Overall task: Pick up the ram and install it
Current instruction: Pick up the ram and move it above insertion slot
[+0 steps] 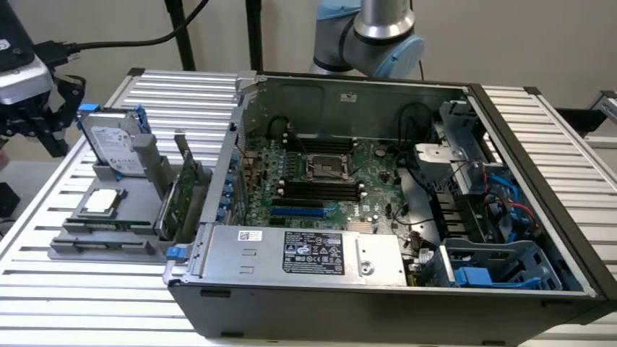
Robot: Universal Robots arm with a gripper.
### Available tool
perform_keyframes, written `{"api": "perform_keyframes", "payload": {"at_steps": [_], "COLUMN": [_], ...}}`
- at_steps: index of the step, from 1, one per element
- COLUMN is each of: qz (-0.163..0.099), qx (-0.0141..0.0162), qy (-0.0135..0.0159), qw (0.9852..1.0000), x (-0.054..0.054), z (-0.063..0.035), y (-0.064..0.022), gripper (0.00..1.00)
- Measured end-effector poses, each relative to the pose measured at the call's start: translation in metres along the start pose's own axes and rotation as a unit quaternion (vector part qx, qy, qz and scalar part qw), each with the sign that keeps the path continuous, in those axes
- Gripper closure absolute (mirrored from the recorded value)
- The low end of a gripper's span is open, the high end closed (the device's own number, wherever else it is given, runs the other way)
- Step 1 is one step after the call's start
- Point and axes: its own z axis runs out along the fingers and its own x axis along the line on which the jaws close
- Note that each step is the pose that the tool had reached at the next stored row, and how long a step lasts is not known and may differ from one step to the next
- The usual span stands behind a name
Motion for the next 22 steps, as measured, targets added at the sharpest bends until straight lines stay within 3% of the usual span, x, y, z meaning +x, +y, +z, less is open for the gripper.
{"api": "perform_keyframes", "payload": {"at_steps": [5, 10, 16, 22], "qz": [-0.046, -0.091, -0.145, -0.199], "qx": [0.0025, 0.005, 0.0078, 0.0092], "qy": [0.0015, 0.0031, 0.0047, 0.0056], "qw": [0.9989, 0.9959, 0.9894, 0.9799], "x": [0.0, 0.0, 0.0, 0.0], "z": [0.0001, 0.0001, 0.0002, 0.0004], "y": [0.0, 0.0, 0.0, 0.0], "gripper": [1.0, 1.0, 1.0, 1.0]}}
